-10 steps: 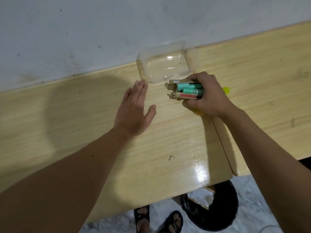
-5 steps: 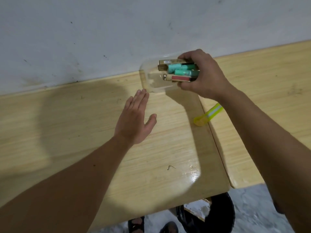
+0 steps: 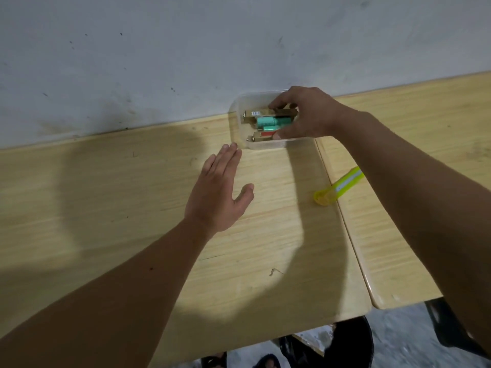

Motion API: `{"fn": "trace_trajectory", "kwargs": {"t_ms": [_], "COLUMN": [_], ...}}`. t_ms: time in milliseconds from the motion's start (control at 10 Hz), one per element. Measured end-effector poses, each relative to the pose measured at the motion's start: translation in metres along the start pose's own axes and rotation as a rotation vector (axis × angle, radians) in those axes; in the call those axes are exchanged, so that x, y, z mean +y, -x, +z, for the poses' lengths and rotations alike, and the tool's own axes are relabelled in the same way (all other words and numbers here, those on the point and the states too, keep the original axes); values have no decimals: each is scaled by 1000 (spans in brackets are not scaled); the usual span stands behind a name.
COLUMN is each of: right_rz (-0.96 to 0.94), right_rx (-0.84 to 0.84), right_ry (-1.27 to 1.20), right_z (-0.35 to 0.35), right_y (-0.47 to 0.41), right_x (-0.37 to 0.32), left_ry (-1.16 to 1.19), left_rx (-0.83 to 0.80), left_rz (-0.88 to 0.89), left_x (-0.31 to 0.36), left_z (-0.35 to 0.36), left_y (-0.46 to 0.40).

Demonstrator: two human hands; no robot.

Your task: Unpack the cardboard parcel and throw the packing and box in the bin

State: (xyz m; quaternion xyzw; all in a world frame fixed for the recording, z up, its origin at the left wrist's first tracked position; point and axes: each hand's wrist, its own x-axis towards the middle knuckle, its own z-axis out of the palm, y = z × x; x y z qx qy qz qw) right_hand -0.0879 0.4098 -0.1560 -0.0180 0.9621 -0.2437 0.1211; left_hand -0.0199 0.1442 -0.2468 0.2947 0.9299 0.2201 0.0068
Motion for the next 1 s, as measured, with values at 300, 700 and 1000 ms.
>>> {"fn": "trace_trajectory", "kwargs": {"t_ms": [300, 700, 1000], "right_rz": [20, -50, 84], "right_rx": [70, 675, 464], "right_ry": [-39, -264, 45], "right_z": [5, 68, 144], "right_y": [8, 97, 119], "right_x": [-4, -32, -54], "left_ry": [-12, -22, -17], "left_rx": [4, 3, 10], "left_rz": [0, 39, 49], "left_x": [1, -1, -2], "left_z": [-1, 0, 2], "left_y": [0, 1, 1]}}
